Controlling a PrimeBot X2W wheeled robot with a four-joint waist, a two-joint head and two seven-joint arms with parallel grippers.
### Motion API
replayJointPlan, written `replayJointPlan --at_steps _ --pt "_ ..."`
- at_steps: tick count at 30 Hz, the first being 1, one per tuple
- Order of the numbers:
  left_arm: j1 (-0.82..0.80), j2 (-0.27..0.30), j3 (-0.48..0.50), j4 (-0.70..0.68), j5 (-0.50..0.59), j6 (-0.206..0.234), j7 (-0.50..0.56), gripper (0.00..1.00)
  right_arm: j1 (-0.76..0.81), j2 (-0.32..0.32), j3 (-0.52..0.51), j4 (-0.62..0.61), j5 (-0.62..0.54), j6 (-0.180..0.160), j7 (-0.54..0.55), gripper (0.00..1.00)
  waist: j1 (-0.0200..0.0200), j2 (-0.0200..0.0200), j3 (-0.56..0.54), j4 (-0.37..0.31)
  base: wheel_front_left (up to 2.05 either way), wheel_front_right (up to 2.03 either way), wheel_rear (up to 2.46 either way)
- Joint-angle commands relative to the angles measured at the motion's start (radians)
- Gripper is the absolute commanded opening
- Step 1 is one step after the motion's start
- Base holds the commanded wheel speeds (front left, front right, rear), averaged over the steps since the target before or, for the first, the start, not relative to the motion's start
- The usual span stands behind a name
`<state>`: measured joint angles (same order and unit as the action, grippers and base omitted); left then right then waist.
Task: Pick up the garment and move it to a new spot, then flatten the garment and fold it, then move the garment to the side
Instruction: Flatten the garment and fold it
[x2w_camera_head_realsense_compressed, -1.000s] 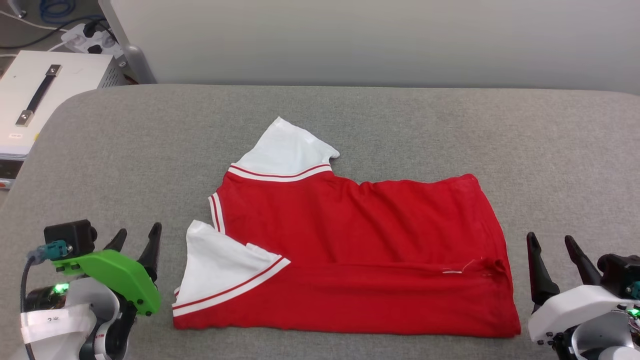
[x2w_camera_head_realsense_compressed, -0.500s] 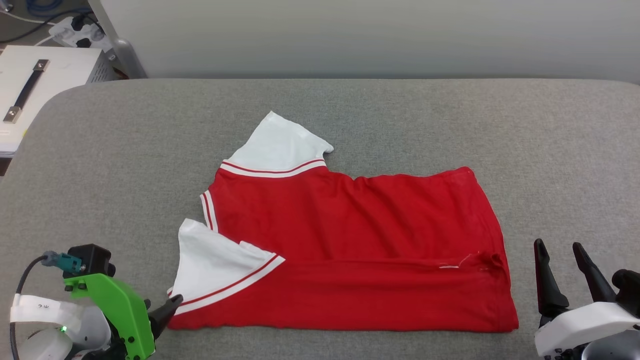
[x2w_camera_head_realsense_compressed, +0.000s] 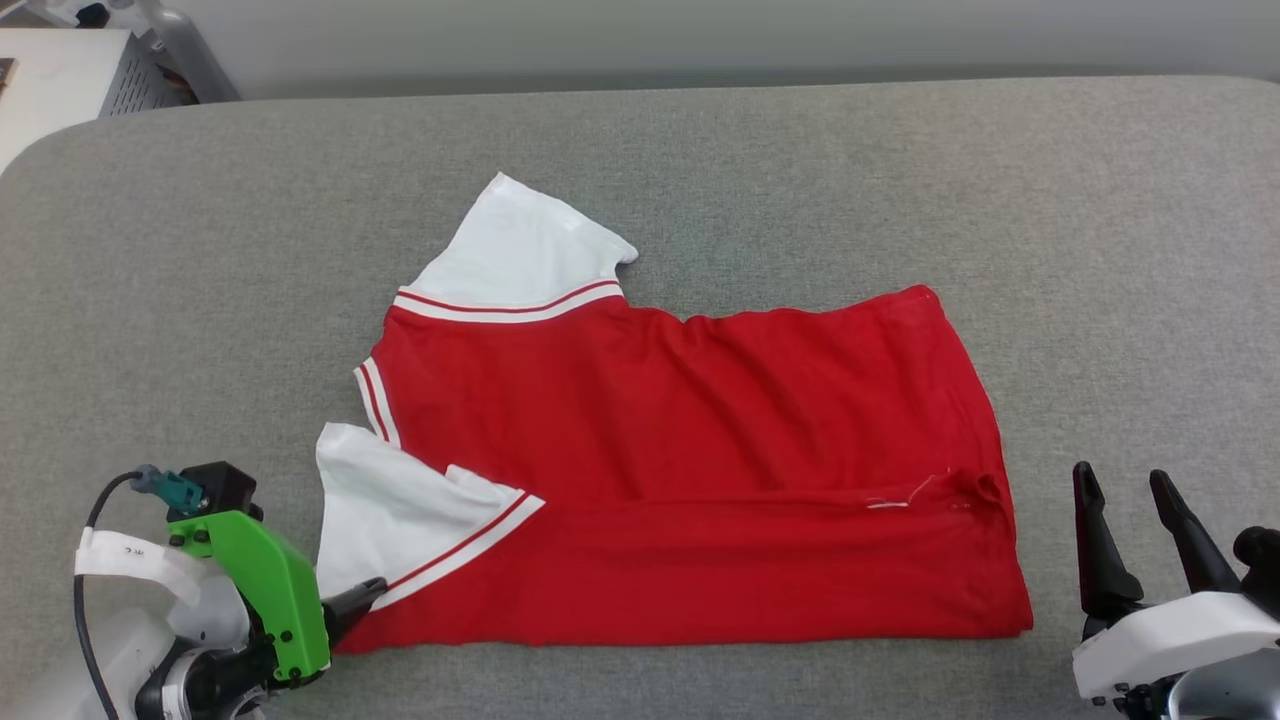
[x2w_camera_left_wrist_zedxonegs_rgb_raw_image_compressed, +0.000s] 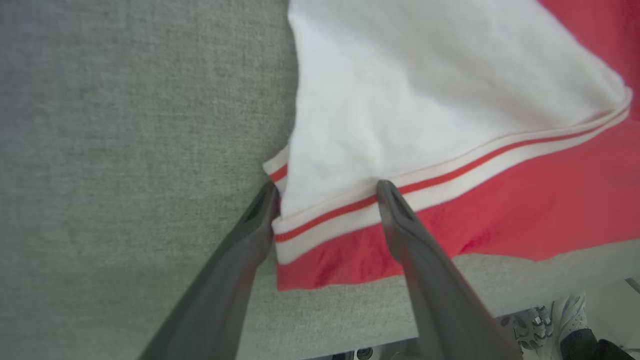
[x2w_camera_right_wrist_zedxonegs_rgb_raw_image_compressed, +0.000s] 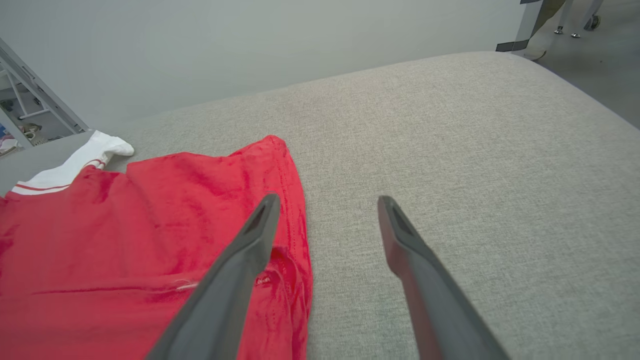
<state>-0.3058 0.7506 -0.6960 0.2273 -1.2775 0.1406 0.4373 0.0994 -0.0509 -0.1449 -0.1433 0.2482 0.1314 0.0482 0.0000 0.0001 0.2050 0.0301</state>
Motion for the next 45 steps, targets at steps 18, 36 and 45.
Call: replayJointPlan --at_steps 18,36,45 --pt "-0.039 -0.067 -0.087 0.052 0.091 -0.046 -0.002 0.0 -0.003 0.001 -0.078 0.014 0.067 -0.001 0.284 1.0 0.0 -0.0001 -0.023 0.017 0.0 0.0 0.0" --pt "0.002 0.055 -0.05 -0.31 0.173 0.113 -0.055 0.0 -0.077 -0.061 0.035 -0.014 0.102 -0.001 0.82 1.0 0.0 -0.0001 0.01 0.076 0.0 0.0 0.0" --pt "0.001 0.051 -0.04 -0.322 0.174 0.117 -0.073 0.0 -0.102 -0.051 0.086 0.1 0.103 -0.001 0.887 0.34 0.0 -0.0001 0.044 0.092 0.0 0.0 0.0"
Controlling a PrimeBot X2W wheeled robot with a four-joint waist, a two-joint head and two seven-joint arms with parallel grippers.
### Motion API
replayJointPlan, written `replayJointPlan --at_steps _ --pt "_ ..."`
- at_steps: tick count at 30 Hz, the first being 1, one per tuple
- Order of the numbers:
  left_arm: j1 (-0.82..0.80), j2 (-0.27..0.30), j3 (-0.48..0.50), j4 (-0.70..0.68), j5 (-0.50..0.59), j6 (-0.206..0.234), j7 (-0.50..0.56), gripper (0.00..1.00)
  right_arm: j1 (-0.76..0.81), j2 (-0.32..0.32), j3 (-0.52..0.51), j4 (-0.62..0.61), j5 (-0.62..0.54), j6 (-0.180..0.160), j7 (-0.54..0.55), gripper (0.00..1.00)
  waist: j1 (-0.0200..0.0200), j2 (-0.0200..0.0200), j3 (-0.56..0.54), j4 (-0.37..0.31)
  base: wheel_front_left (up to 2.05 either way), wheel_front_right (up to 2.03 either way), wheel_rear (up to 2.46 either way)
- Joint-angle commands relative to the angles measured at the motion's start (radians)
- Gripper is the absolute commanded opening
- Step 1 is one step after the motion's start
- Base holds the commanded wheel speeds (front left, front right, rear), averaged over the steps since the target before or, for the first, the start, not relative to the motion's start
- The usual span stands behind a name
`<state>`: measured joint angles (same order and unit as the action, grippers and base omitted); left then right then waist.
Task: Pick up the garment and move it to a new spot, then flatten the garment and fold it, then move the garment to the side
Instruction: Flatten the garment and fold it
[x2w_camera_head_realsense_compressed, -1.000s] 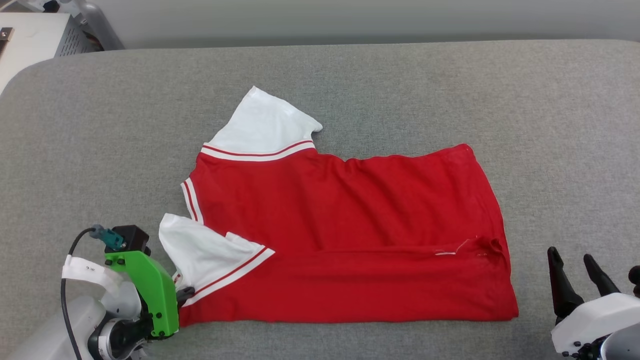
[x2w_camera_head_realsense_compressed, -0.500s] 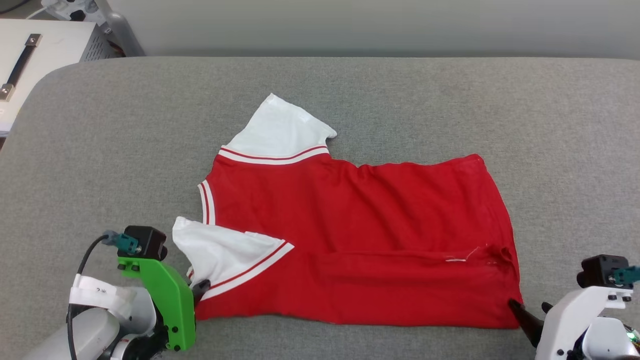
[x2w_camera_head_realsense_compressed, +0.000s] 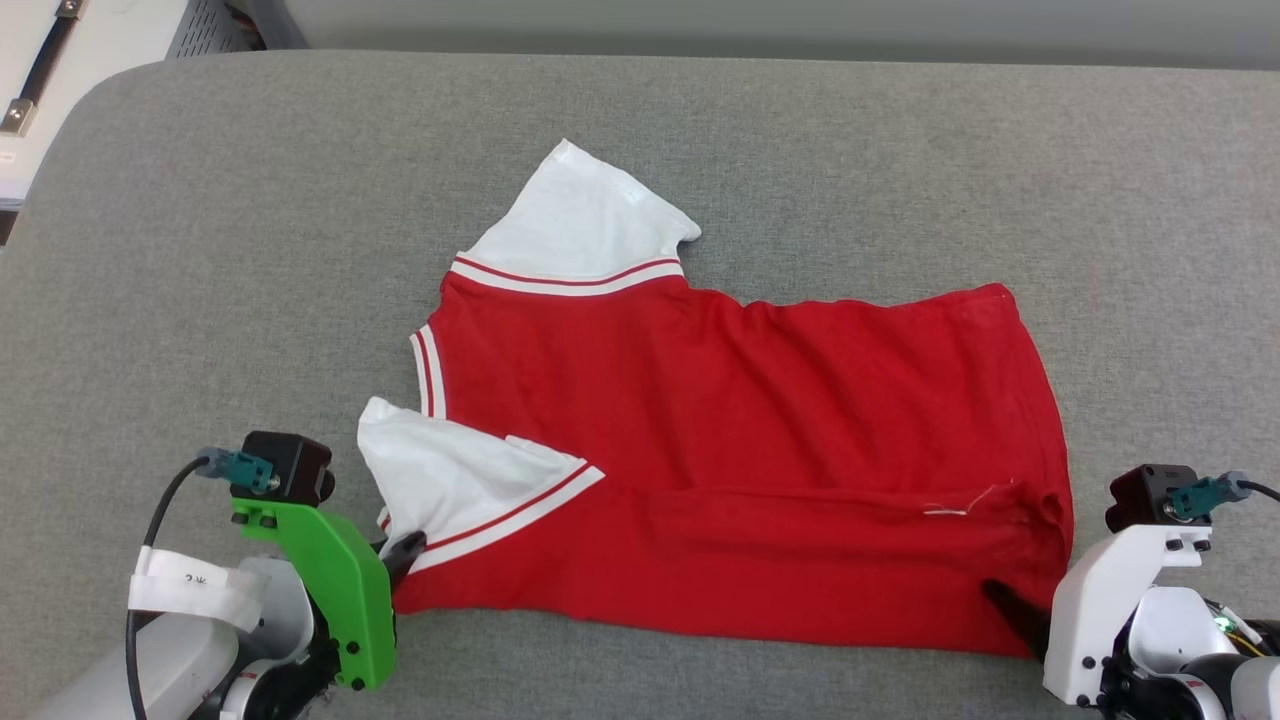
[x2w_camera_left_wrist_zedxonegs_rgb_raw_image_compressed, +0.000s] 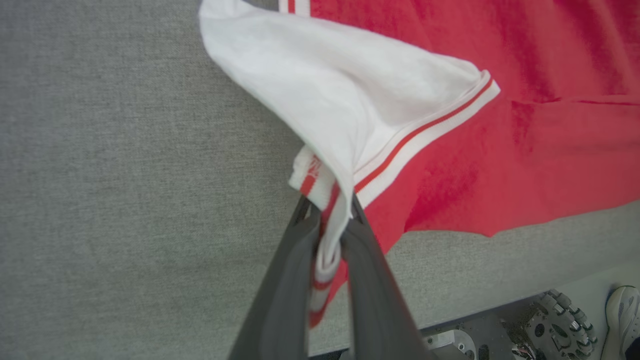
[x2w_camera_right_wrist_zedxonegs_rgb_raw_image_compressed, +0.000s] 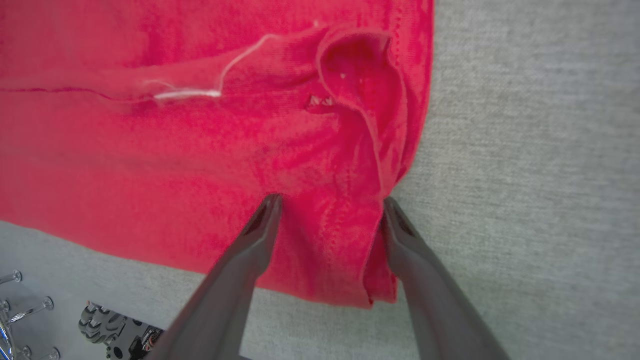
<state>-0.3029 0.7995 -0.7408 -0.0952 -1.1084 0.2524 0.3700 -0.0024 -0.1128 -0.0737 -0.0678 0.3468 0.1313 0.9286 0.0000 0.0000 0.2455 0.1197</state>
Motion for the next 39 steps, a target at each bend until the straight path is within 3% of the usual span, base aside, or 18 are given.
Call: replayJointPlan --at_steps 1,14,28,35,37,38,39 --pt "-0.001 0.003 0.005 0.002 0.004 0.005 -0.008 0.0 -0.003 0.012 0.015 0.028 0.004 -0.001 0.006 0.0 0.0 0.0 0.004 0.002 0.0 0.0 0.0" --pt "0.045 0.033 0.014 -0.052 0.025 0.043 -0.048 0.0 -0.039 -0.04 0.029 0.008 0.017 -0.001 0.007 0.0 0.0 0.0 -0.085 -0.004 0.0 0.0 0.0" --pt "0.224 0.095 -0.003 -0.122 -0.027 0.136 -0.04 0.0 0.157 -0.033 -0.006 -0.064 0.075 -0.001 0.041 0.0 0.0 0.0 -0.235 -0.01 0.0 0.0 0.0" --pt "0.246 0.044 -0.025 -0.056 -0.063 0.088 -0.042 0.0 0.216 -0.001 -0.011 -0.044 0.07 -0.001 0.014 0.0 0.0 0.0 -0.227 -0.018 0.0 0.0 0.0" --pt "0.197 -0.035 -0.045 0.066 -0.061 0.019 -0.053 0.0 0.202 0.015 -0.015 0.011 0.048 -0.001 -0.06 0.0 0.0 0.0 -0.206 -0.026 0.0 0.0 0.0" --pt "0.191 -0.046 -0.047 0.085 -0.061 0.009 -0.057 0.0 0.2 0.018 -0.014 0.019 0.046 -0.001 -0.069 0.05 0.0 0.0 -0.204 -0.028 0.0 0.0 0.0" --pt "0.182 -0.061 -0.045 0.11 -0.059 0.0 -0.069 0.18 0.196 0.022 -0.014 0.026 0.045 -0.001 -0.084 0.48 0.0 0.0 -0.203 -0.03 0.0 0.0 0.0"
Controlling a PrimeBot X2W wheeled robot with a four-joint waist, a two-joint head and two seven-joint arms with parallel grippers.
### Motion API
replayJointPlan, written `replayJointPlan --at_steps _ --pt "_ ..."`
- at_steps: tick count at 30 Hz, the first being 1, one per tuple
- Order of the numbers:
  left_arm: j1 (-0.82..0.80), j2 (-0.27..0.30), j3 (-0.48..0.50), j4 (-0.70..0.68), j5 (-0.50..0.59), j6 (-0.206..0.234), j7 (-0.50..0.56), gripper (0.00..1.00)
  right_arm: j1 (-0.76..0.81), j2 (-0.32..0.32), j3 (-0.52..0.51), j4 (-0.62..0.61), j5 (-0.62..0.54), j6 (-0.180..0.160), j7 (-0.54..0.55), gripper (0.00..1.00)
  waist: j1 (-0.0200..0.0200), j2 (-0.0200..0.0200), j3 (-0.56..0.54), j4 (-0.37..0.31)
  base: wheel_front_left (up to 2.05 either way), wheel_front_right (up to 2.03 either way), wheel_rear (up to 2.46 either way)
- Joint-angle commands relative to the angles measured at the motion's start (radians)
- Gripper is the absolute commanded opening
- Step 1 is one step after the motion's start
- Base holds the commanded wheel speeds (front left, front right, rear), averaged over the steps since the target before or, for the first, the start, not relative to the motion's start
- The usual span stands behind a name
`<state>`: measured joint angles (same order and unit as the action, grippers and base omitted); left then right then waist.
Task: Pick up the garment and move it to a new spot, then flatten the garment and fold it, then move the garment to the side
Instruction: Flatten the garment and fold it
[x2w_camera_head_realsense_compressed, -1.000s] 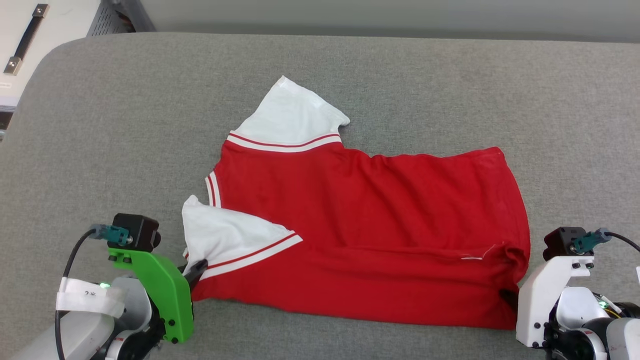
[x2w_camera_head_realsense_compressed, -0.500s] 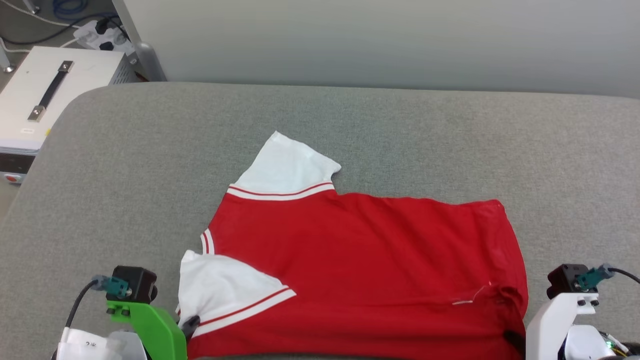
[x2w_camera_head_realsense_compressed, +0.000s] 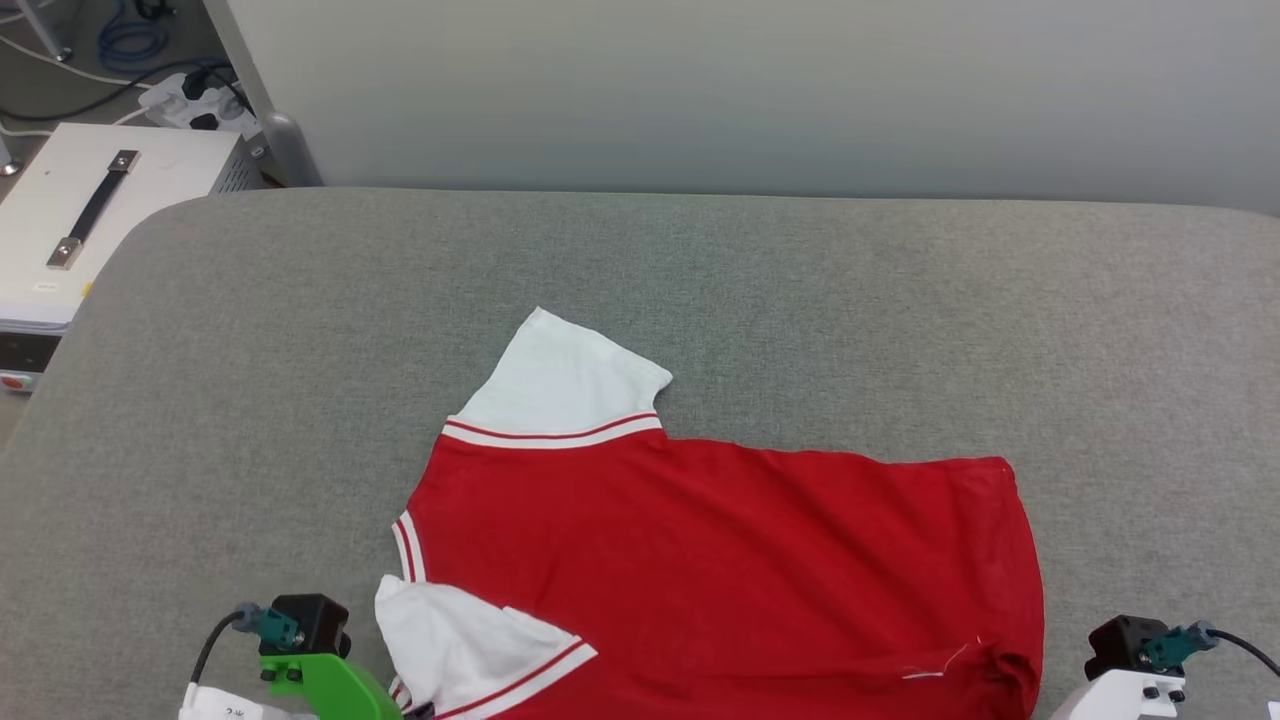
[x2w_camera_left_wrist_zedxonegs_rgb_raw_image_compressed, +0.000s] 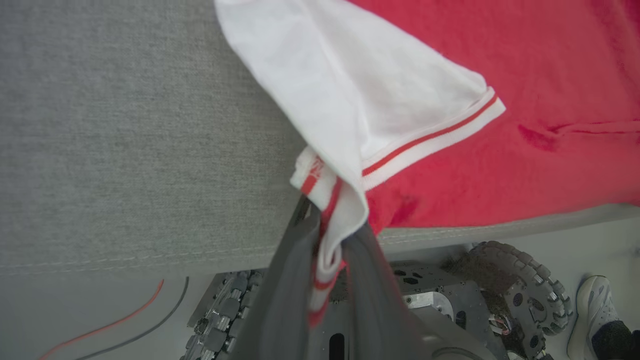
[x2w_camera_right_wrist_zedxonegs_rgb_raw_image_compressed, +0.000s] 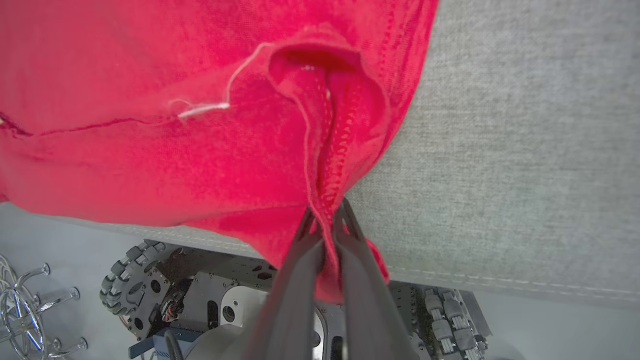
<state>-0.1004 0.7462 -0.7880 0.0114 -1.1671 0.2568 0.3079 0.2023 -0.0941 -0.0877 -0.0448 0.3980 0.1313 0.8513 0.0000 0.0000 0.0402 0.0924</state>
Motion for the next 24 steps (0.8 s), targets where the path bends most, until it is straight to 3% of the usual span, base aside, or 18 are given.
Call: replayJointPlan --at_steps 1,2,9,17,24 --pt "-0.025 -0.018 0.003 0.022 -0.002 -0.012 -0.013 0.46 -0.012 0.005 0.0 0.008 -0.008 -0.001 -0.019 1.0 0.0 0.0 0.003 -0.004 0.0 0.0 0.0" --pt "-0.03 -0.028 0.002 0.039 -0.003 -0.02 -0.017 1.0 -0.013 0.009 0.0 0.013 -0.008 -0.001 -0.036 1.0 0.0 0.0 0.002 -0.006 0.0 0.0 0.0" --pt "-0.053 -0.025 0.039 0.07 0.028 -0.026 -0.1 1.0 -0.024 0.022 -0.011 -0.028 -0.046 -0.001 -0.239 1.0 0.0 0.0 -0.017 -0.01 0.0 0.0 0.0" --pt "-0.089 -0.008 0.095 0.024 0.108 0.031 -0.231 1.0 -0.065 0.038 -0.046 -0.095 -0.174 -0.001 -0.493 1.0 0.0 0.0 -0.024 -0.017 0.0 0.0 0.0" --pt "-0.164 -0.026 0.129 0.026 0.153 0.036 -0.301 1.0 -0.126 0.043 -0.047 -0.148 -0.239 -0.001 -0.607 1.0 0.0 0.0 0.032 -0.044 0.0 0.0 0.0"
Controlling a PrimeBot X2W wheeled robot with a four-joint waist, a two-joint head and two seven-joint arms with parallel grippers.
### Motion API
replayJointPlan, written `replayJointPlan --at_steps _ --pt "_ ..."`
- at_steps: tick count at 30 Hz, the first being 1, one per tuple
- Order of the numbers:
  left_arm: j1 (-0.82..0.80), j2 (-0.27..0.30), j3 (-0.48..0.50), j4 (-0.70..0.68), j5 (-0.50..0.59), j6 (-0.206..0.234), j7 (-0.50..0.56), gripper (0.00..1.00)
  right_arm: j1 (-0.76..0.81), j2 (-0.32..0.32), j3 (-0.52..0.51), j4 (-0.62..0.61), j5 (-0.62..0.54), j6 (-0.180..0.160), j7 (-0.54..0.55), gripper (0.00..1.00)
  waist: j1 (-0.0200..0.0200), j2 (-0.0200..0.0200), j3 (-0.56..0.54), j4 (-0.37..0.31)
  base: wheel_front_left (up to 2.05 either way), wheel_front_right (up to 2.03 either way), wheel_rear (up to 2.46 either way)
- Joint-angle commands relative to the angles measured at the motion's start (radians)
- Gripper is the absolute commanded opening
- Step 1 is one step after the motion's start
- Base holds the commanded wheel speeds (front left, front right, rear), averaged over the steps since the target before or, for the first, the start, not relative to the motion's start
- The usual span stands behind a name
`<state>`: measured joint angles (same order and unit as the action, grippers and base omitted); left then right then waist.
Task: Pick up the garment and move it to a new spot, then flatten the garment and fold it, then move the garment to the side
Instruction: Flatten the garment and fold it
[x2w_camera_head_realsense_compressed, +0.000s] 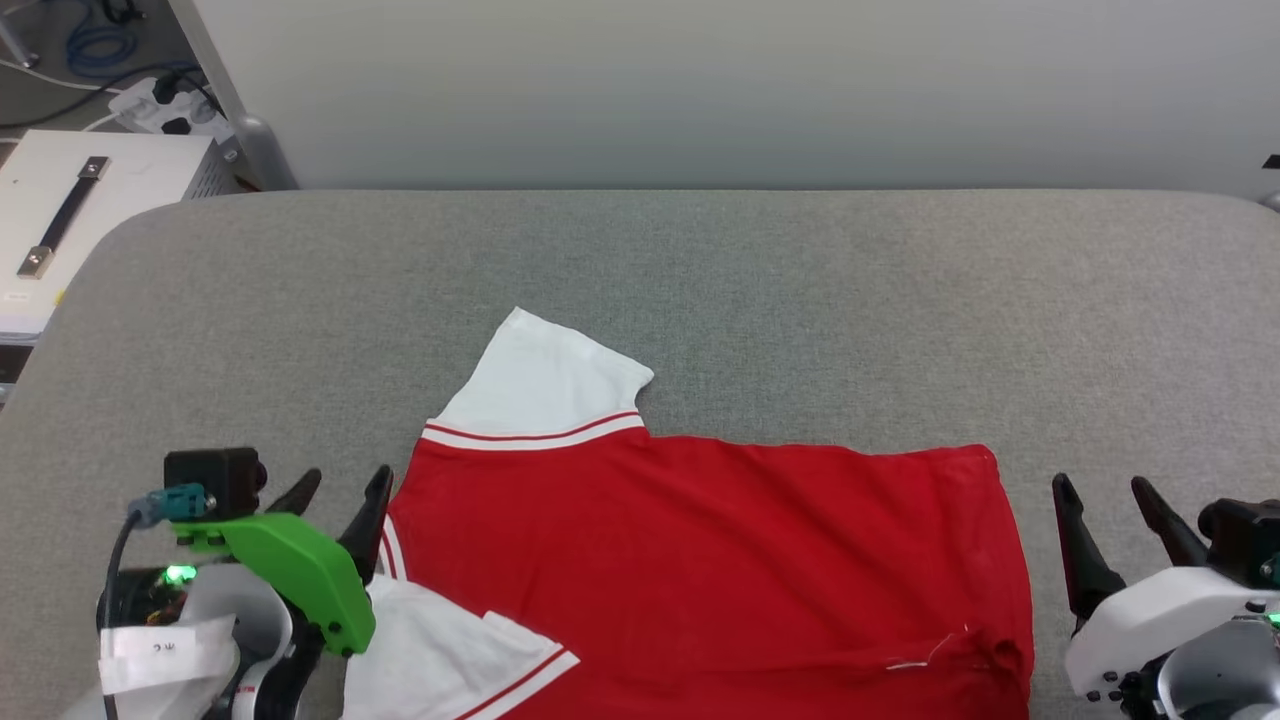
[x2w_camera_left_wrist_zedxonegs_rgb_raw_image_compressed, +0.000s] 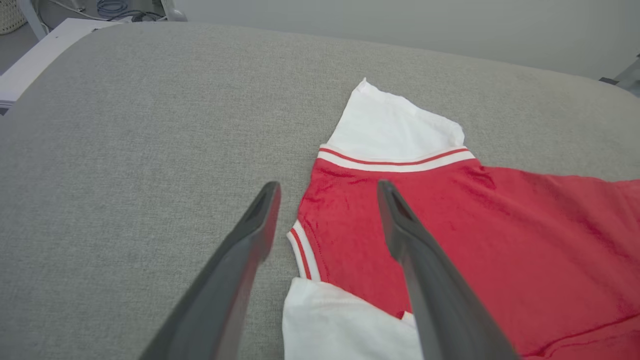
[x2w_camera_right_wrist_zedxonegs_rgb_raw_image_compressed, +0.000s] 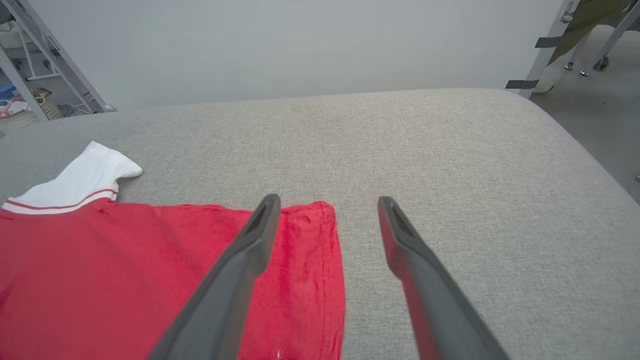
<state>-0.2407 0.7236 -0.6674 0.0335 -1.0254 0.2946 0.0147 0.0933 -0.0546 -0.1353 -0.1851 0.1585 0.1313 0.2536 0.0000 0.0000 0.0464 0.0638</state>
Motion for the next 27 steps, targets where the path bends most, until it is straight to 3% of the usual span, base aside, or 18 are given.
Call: replayJointPlan --at_steps 1,6,9,17,21,27 --pt "-0.043 -0.008 0.012 0.01 0.016 -0.007 -0.014 1.0 -0.027 0.004 0.003 -0.013 0.009 -0.001 -0.022 1.0 0.0 0.0 0.04 -0.021 0.0 0.0 0.0" --pt "-0.157 -0.026 0.029 0.056 0.035 -0.049 -0.023 1.0 -0.079 0.004 0.022 -0.031 0.027 -0.001 -0.052 1.0 0.0 0.0 0.122 -0.051 0.0 0.0 0.0" --pt "-0.259 -0.043 0.021 0.108 0.041 -0.101 0.012 1.0 -0.114 0.004 0.035 -0.035 0.03 -0.001 -0.072 1.0 0.0 0.0 0.171 -0.067 0.0 0.0 0.0" --pt "-0.51 -0.069 -0.021 0.302 -0.021 -0.28 0.247 1.0 -0.194 0.004 0.084 -0.028 0.039 -0.001 -0.114 1.0 0.0 0.0 0.263 -0.129 0.0 0.0 0.0" --pt "-0.605 -0.059 -0.041 0.402 -0.049 -0.327 0.39 1.0 -0.223 0.004 0.101 -0.02 0.057 -0.001 -0.136 1.0 0.0 0.0 0.3 -0.165 0.0 0.0 0.0" --pt "-0.7 -0.035 -0.064 0.5 -0.067 -0.363 0.54 1.0 -0.236 0.004 0.103 -0.009 0.078 -0.001 -0.164 1.0 0.0 0.0 0.356 -0.204 0.0 0.0 0.0"
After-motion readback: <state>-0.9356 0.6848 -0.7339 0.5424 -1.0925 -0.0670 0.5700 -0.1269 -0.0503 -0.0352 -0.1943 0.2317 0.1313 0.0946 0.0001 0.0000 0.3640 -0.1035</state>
